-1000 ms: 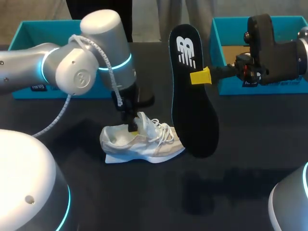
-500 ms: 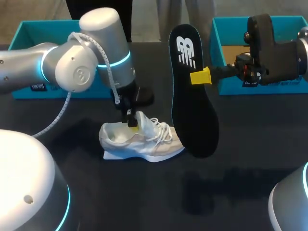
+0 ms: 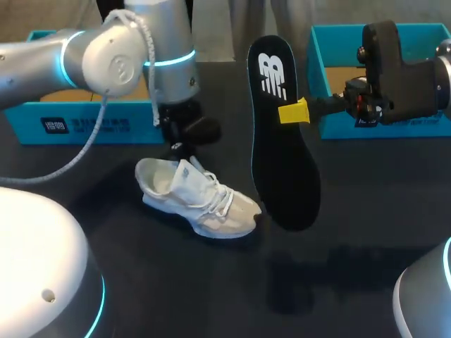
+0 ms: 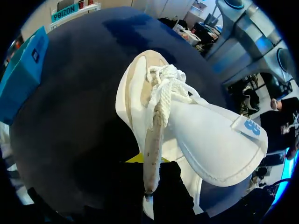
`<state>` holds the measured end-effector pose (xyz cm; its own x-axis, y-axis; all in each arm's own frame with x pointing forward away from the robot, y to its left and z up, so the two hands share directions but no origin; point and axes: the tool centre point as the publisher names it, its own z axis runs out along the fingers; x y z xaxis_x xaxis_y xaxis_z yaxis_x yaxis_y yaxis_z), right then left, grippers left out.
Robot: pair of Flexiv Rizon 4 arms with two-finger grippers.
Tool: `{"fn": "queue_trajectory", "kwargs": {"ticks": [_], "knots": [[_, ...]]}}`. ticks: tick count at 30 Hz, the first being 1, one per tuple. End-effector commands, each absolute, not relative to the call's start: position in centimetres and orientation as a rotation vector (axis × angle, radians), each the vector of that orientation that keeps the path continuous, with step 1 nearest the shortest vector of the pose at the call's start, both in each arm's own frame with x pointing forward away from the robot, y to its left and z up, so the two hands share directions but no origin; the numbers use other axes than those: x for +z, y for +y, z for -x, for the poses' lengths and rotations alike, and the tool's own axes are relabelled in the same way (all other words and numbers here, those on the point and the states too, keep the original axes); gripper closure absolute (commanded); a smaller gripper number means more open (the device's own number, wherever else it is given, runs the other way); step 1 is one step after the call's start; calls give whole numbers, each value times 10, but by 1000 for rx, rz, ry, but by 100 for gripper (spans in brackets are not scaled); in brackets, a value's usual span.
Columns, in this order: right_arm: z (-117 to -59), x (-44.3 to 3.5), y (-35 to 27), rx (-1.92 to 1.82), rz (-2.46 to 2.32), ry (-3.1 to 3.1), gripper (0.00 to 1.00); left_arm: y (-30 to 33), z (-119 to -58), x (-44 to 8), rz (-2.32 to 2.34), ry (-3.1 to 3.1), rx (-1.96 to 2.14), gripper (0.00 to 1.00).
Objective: Take the shoe out of the shoebox, open the shoe tongue, remove and reinsert the insole, then place the shoe into the shoebox
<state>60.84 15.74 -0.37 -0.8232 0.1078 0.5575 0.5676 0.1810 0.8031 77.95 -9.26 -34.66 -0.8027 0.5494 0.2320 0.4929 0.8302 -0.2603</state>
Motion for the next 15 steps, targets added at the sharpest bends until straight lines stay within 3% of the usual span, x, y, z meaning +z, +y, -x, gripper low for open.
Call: {"fn": "queue_trajectory", "kwargs": {"ticks": [1,15], "knots": [[-610,-4,160,-1676,637,-2090,100,-104,-781,-335,1333,-2381,70,100],[-610,-4,160,-1676,637,-2090,100,-132,-792,-322,1956,-1997,-2,100]]}}
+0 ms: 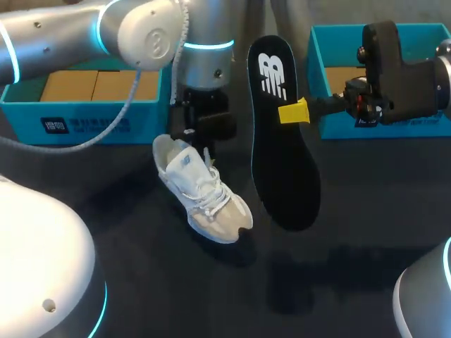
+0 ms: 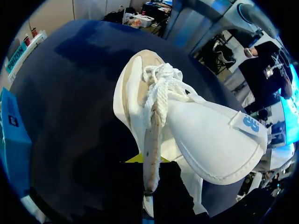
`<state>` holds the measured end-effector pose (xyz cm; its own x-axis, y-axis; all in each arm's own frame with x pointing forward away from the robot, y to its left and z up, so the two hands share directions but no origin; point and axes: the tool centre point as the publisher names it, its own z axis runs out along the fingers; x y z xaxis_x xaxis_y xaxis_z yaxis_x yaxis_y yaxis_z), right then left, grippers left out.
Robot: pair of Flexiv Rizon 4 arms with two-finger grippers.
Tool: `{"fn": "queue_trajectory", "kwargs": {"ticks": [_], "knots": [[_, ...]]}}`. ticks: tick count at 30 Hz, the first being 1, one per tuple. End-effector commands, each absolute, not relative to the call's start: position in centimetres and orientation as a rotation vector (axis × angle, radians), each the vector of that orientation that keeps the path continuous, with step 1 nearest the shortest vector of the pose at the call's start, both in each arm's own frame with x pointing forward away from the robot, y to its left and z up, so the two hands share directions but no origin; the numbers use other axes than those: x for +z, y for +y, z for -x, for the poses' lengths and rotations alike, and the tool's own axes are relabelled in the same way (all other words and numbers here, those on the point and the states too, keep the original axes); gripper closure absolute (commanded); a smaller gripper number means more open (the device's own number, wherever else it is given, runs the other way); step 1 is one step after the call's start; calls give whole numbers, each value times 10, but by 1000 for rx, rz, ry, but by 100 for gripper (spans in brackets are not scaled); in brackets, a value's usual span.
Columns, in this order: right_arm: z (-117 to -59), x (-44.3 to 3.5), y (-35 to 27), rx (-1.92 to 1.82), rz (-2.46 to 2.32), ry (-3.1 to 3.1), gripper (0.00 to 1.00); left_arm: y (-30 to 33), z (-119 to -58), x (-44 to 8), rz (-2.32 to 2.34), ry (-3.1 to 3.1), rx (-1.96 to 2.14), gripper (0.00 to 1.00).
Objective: Take the shoe out of the shoebox, open the shoe tongue, remove and reinsert the insole, then place the shoe into the shoebox
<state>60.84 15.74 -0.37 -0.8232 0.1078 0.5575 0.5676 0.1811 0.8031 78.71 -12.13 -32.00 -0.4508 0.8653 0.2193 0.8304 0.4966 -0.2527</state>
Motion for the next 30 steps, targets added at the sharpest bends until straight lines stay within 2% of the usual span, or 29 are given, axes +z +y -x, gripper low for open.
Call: {"fn": "queue_trajectory", "kwargs": {"ticks": [1,30], "knots": [[-610,-4,160,-1676,637,-2090,100,-134,-792,-323,1978,-1972,-8,100],[-610,-4,160,-1676,637,-2090,100,-234,-831,-361,2035,-1826,2,100]]}}
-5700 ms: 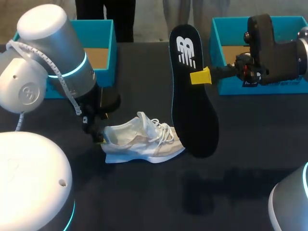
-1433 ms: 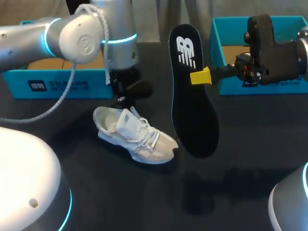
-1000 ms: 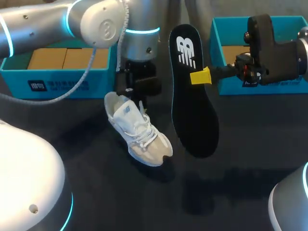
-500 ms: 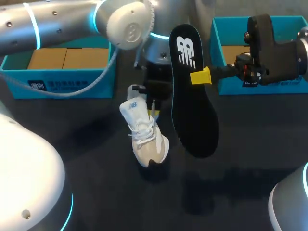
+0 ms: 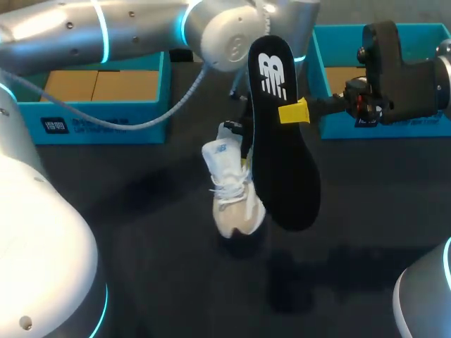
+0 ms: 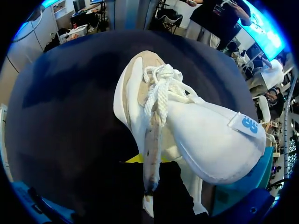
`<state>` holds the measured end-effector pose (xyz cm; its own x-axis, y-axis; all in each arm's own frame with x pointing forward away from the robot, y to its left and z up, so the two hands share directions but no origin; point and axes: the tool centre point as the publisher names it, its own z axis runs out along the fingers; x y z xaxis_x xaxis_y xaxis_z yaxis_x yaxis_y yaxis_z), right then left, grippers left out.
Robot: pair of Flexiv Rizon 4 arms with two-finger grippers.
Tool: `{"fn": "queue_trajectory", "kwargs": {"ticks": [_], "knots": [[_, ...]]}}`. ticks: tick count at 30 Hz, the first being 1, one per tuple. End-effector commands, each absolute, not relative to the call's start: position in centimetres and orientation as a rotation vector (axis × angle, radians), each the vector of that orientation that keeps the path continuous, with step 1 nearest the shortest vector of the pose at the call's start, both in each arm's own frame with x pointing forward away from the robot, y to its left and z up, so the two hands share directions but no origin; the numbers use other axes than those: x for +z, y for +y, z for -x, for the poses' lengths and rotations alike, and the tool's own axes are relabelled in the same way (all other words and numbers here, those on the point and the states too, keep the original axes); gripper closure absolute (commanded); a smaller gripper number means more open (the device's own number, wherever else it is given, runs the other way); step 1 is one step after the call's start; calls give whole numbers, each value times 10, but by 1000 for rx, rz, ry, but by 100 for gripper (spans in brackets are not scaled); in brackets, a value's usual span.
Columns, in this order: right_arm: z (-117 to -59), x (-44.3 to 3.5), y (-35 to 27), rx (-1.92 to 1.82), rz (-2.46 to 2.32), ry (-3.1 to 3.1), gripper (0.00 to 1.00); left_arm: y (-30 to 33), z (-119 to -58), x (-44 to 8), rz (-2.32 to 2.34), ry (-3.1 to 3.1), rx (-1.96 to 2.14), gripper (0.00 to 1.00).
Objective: Take the shoe out of the shoebox, open the shoe tongue, remove and reinsert the insole, then place the shoe into the shoebox
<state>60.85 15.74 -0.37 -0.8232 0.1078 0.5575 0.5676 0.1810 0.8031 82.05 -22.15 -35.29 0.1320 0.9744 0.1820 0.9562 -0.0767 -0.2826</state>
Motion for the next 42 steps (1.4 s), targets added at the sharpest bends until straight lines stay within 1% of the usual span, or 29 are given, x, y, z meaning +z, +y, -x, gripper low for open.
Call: {"fn": "queue_trajectory", "kwargs": {"ticks": [1,15,16,17,18,20,31,42], "knots": [[-610,-4,160,-1676,637,-2090,100,-235,-831,-363,2035,-1820,-1,100],[-610,-4,160,-1676,637,-2090,100,-243,-830,-395,1934,-1843,-33,100],[-610,-4,160,-1676,637,-2090,100,-242,-830,-395,1930,-1849,-33,85],[-610,-4,160,-1676,637,-2090,100,-242,-829,-396,1929,-1851,-33,59],[-610,-4,160,-1676,637,-2090,100,-241,-828,-395,1928,-1853,-29,19],[-610,-4,160,-1676,637,-2090,100,-240,-828,-391,1927,-1877,-12,0],[-610,-4,160,-1676,637,-2090,100,-242,-842,-340,1950,-2012,172,0],[-610,-4,160,-1676,637,-2090,100,-235,-843,-289,2038,-2080,343,0]]}}
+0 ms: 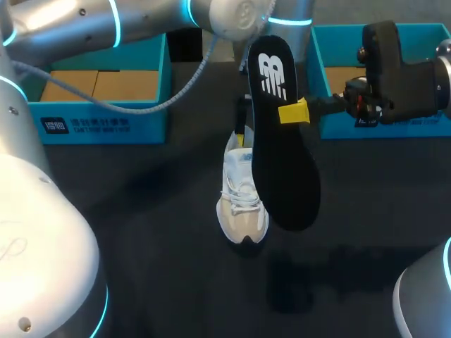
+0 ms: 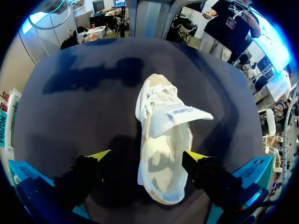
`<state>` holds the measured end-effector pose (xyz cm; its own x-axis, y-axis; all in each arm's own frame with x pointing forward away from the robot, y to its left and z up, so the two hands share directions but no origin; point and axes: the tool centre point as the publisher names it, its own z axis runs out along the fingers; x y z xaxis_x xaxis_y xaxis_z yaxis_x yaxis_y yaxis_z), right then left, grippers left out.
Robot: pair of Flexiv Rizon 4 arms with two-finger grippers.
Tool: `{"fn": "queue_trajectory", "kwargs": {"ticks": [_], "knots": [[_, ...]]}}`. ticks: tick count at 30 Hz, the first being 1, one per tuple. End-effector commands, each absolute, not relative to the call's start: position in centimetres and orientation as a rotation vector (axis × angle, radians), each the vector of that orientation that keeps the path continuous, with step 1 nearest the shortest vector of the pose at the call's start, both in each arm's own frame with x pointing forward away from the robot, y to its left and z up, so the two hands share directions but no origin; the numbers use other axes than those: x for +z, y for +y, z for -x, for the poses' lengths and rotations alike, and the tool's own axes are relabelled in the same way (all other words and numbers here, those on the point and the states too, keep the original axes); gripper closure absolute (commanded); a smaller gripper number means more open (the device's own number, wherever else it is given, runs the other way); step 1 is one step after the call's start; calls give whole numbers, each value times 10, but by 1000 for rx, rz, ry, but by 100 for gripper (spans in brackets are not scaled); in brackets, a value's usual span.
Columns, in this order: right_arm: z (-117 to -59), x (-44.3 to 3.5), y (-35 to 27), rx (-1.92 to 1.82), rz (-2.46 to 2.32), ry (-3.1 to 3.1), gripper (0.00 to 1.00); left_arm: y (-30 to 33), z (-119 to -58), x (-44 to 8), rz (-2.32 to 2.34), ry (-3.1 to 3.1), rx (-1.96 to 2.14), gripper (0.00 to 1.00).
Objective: Take the shoe out of the shoebox, open the shoe tongue, remove and reinsert the insole, then place the shoe into the shoebox
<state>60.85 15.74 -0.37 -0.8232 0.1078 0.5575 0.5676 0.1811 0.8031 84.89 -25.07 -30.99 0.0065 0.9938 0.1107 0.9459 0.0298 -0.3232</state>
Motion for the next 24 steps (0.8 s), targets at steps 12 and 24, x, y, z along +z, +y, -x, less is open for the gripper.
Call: {"fn": "queue_trajectory", "kwargs": {"ticks": [12,24], "knots": [[-610,-4,160,-1676,637,-2090,100,-203,-820,-232,2145,-2146,544,0],[-610,-4,160,-1676,637,-2090,100,-203,-820,-232,2145,-2146,544,0]]}}
